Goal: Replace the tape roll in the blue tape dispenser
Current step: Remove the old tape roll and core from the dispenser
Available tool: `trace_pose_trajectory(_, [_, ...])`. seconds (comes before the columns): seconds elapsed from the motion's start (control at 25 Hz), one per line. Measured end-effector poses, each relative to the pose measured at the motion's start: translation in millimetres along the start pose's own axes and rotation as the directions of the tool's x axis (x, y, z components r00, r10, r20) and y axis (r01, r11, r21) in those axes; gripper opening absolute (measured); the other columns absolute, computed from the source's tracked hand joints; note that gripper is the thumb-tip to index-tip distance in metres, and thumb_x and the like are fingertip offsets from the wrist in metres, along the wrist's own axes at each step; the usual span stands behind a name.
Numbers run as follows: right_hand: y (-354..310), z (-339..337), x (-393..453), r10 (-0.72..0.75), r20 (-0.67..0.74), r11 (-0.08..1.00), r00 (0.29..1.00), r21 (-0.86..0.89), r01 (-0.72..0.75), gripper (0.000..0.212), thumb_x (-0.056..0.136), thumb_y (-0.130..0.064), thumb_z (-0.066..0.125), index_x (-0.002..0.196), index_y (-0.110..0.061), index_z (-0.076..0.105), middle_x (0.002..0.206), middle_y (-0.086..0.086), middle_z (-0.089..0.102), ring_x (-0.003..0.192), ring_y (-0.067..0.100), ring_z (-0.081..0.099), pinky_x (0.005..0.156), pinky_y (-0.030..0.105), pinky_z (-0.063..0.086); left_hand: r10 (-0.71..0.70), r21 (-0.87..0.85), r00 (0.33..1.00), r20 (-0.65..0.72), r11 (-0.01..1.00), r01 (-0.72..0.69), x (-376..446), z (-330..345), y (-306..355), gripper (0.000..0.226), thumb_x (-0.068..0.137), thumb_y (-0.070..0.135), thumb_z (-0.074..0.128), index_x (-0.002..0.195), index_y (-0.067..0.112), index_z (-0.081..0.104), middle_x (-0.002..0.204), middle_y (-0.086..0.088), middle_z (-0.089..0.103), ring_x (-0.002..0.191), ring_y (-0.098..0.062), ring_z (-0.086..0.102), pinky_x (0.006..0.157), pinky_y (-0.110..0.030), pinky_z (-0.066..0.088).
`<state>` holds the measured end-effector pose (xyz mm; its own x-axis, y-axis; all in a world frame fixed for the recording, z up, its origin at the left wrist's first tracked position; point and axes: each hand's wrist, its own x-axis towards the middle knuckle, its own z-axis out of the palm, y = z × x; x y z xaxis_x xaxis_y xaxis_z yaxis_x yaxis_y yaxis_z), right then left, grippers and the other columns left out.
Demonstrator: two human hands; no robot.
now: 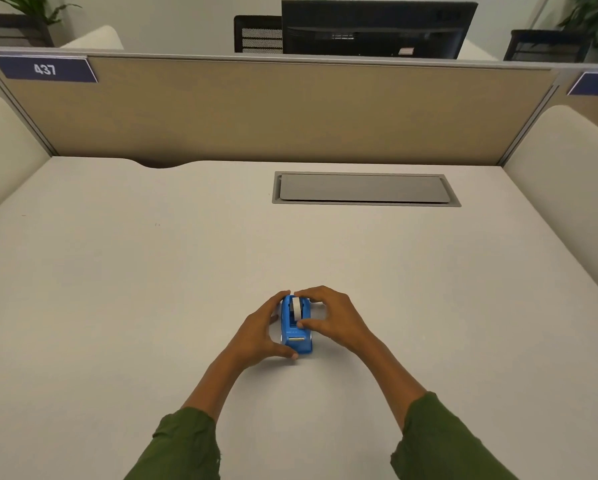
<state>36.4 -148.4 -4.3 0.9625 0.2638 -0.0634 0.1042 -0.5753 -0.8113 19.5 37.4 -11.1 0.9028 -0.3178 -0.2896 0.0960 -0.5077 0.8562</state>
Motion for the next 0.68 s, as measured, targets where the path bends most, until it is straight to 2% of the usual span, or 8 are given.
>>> trace_pose_trajectory(0.2, [-4,-1,7,0.01,-0.015,0.998,1.0,-0.068,-0.011,0.041,0.071,-0.033,0.076,0.108,-0.032,0.06,0.114,-0.008,0.064,0.09,0.004,0.058,0.081,0.027,0.05,-0.001,0.005,1.0,0.005,1.0,0.001,0,0,-2,0.112,0.052,0.022,0.09,0.141,0.033,0.022,0.146,0.004,0.037,0.132,-0.02,0.04,0.104,-0.032,0.037])
trace_pose_trajectory(0.48, [-10,-2,6,0.013,-0.077,1.0,0.997,-0.006,-0.014,0.039,0.069,-0.03,0.075,0.105,-0.034,0.061,0.102,-0.019,0.064,0.094,0.004,0.06,0.083,0.029,0.05,0.006,0.012,1.0,0.007,1.0,-0.006,0,1,-4,0.111,0.051,0.026,0.09,0.138,0.039,0.022,0.141,0.013,0.039,0.132,-0.016,0.04,0.101,-0.024,0.036])
trace_pose_trajectory(0.56, [-13,-5,6,0.008,-0.101,0.999,0.995,0.046,-0.004,0.039,0.069,-0.027,0.075,0.105,-0.035,0.062,0.099,-0.024,0.062,0.095,0.002,0.06,0.081,0.021,0.047,0.0,0.022,1.0,0.003,1.0,0.0,0,1,-4,0.112,0.052,0.027,0.089,0.139,0.038,0.02,0.142,0.012,0.039,0.132,-0.015,0.04,0.099,-0.021,0.034])
trace_pose_trajectory(0.68, [-20,-10,3,-0.015,-0.121,0.994,0.992,0.101,0.028,0.041,0.069,-0.021,0.075,0.107,-0.032,0.063,0.101,-0.021,0.065,0.094,-0.005,0.06,0.075,0.003,0.041,-0.009,0.066,1.0,0.017,0.998,0.008,-1,0,0,0.113,0.055,0.028,0.088,0.142,0.033,0.016,0.147,0.007,0.035,0.134,-0.016,0.037,0.101,-0.022,0.033])
